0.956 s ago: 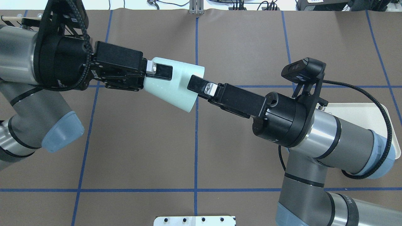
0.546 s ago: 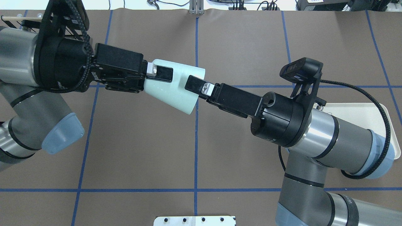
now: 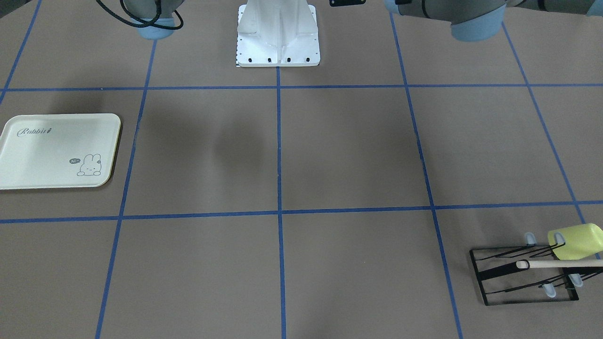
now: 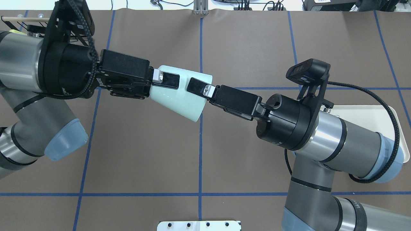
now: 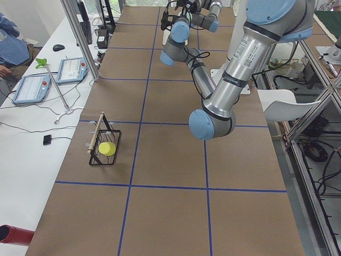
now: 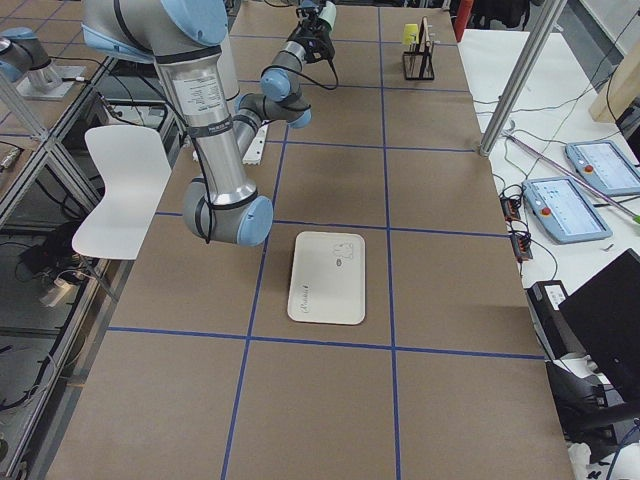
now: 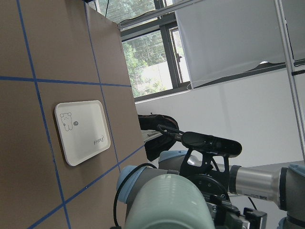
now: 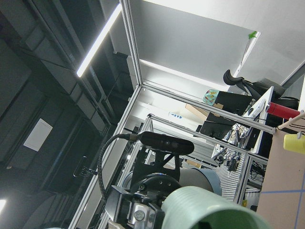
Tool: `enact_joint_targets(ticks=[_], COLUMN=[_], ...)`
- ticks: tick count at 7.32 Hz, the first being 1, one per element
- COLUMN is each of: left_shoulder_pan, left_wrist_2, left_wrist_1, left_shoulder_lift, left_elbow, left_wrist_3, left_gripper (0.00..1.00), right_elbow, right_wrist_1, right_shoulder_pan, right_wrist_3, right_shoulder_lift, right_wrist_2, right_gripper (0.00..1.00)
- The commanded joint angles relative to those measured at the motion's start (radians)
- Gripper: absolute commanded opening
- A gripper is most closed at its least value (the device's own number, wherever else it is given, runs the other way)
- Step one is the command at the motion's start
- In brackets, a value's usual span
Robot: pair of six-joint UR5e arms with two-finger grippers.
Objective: Left arm grabs green cup and hands to right arm on tray
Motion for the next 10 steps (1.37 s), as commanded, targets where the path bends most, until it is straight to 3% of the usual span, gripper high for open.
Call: enact_joint_targets(ticks=[1, 2, 6, 10], left_shoulder_pan=[0.006, 0.01, 0.006, 0.005], left_wrist_2=[-0.003, -0.003, -0.003, -0.002], left_wrist_1=[-0.006, -0.006, -0.004, -0.003], left_shoulder_lift=[-0.002, -0.002, 0.001, 0.021], left_elbow=[0.001, 0.003, 0.004, 0.022], left_wrist_3=[0.002, 0.006, 0.008, 0.021], left_gripper=[0.49, 0.99, 1.0, 1.0], right_elbow=[0.003, 0.008, 0.011, 0.011], right_wrist_1=[0.0, 0.0, -0.002, -0.205], right_shoulder_pan=[0.001, 0.001, 0.012, 0.087], right_wrist_3=[-0.001, 0.0, 0.0, 0.002], right_shoulder_lift=[0.0, 0.0, -0.012, -0.031], right_wrist_2=[0.0, 0.0, 0.002, 0.014], right_gripper=[0.07, 0.0, 0.0, 0.0])
